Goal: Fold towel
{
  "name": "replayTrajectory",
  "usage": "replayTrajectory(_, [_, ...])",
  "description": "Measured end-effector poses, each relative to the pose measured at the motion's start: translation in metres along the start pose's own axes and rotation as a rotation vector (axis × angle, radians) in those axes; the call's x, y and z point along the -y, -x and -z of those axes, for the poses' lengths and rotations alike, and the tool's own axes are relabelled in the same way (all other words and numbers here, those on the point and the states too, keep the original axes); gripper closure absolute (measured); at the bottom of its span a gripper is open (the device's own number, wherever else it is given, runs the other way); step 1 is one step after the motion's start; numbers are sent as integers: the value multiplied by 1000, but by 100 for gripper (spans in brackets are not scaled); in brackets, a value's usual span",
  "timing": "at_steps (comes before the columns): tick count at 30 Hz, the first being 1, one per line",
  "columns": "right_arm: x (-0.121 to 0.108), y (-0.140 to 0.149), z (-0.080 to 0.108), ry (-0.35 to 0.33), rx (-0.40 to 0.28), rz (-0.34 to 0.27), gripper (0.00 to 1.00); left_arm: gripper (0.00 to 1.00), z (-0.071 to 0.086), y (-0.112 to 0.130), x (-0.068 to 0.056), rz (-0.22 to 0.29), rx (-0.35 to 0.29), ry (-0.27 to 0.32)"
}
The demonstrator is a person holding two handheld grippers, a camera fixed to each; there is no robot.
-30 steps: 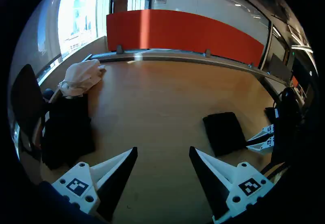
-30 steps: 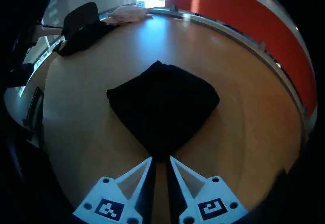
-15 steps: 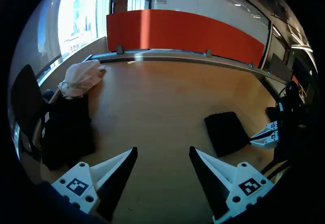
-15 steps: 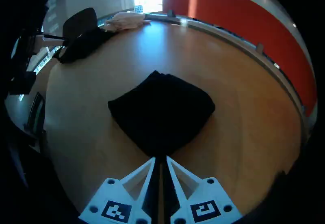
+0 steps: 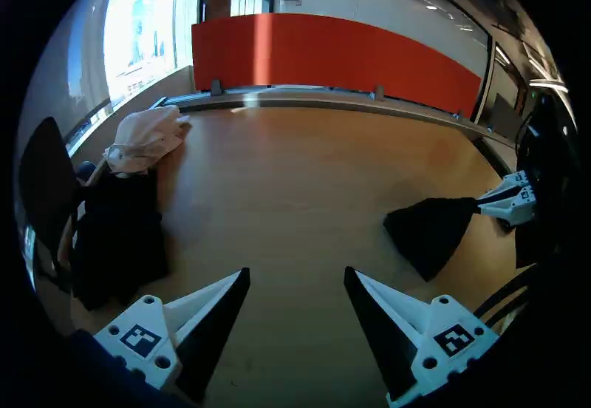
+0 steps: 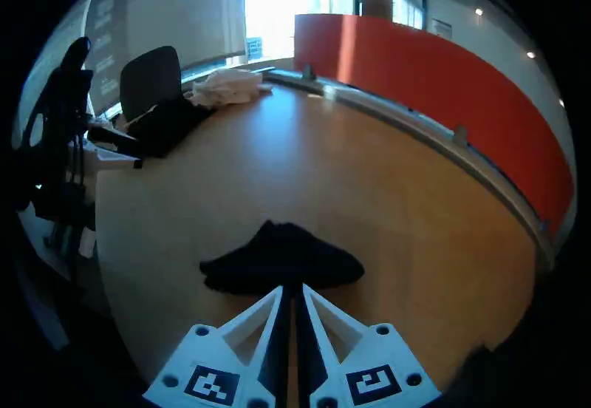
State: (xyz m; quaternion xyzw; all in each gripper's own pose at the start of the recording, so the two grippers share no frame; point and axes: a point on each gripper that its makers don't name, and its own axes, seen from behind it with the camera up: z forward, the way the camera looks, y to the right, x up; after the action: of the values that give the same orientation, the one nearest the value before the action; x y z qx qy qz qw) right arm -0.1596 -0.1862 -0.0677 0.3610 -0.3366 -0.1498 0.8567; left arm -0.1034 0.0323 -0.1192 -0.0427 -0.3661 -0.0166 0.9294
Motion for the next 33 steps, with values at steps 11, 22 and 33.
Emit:
replayTrajectory(11, [-51,-34,51,62,-59,-22,95,6,-4,-5,-6,-12,-7,6])
replayTrajectory(22, [-129,-23,102,178,-59,-69,95,6,-8,-9,-13,-27,-3,15])
replayTrajectory(33, [-208,3,138,280,-29,-138,95,6,-13,-11,-22,-54,7,21])
